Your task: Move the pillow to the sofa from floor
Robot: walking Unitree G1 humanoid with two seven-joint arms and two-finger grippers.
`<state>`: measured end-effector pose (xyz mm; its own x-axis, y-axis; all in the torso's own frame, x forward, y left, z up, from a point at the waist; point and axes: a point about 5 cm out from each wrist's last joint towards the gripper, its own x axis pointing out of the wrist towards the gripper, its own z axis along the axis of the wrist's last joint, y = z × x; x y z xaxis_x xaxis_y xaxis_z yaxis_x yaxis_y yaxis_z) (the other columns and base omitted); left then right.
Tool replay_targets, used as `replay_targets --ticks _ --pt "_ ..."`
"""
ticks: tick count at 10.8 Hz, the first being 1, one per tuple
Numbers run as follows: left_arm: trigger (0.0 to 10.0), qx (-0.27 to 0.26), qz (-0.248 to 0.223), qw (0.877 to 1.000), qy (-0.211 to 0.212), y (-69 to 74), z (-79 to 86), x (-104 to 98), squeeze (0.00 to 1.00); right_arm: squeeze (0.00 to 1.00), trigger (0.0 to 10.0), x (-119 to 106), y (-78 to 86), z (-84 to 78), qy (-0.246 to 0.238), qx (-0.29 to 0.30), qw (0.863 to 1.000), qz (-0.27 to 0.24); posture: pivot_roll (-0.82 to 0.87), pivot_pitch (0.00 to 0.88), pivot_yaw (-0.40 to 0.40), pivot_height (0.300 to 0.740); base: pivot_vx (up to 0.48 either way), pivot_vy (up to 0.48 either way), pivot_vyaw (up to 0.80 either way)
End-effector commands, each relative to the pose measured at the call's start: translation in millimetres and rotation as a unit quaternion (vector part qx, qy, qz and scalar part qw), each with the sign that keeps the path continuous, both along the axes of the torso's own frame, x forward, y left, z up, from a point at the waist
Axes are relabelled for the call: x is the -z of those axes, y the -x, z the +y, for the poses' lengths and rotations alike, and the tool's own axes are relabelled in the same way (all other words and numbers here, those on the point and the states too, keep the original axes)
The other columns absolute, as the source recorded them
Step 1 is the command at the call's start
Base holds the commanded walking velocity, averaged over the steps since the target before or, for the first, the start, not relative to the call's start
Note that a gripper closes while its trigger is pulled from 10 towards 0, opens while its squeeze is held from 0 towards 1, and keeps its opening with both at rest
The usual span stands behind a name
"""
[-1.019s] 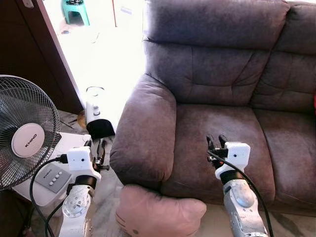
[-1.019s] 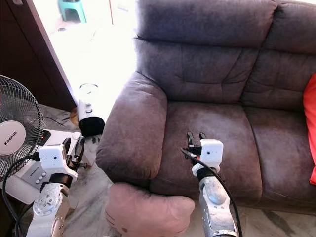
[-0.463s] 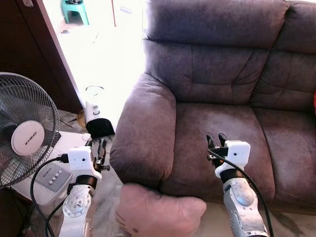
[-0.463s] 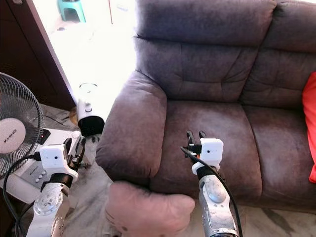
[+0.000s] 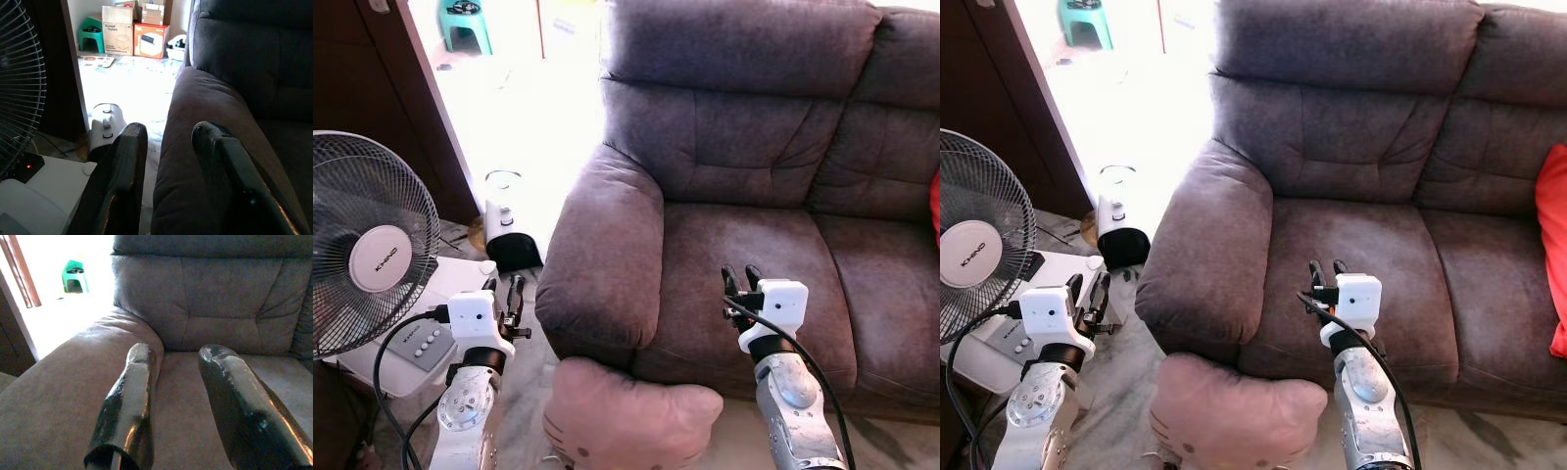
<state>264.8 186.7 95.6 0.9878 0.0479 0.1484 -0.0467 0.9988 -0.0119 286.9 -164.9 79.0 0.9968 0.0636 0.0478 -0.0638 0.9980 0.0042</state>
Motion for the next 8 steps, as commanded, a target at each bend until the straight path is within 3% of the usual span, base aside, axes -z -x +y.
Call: replay_targets --ticks 1,4,8 --pt "10.0 0.001 -0.007 1.0 -0.002 -0.2 0.5 -4.5 0.0 0.0 10.0 2.7 -0.3 -1.0 0.002 0.003 1.0 0.007 0.09 0.112 -0.05 0.677 0.0 0.0 0.0" --pt "10.0 0.001 -0.007 1.0 -0.002 -0.2 0.5 -4.7 0.0 0.0 10.0 1.4 -1.5 0.6 -0.002 0.002 1.0 0.005 0.1 0.117 -0.052 0.648 0.0 0.0 0.0" --pt "10.0 0.001 -0.002 1.0 -0.001 -0.2 -0.5 -3.2 0.0 0.0 10.0 3.7 -0.2 -2.3 0.004 0.003 1.0 0.008 0.1 0.124 -0.055 0.648 0.0 0.0 0.0"
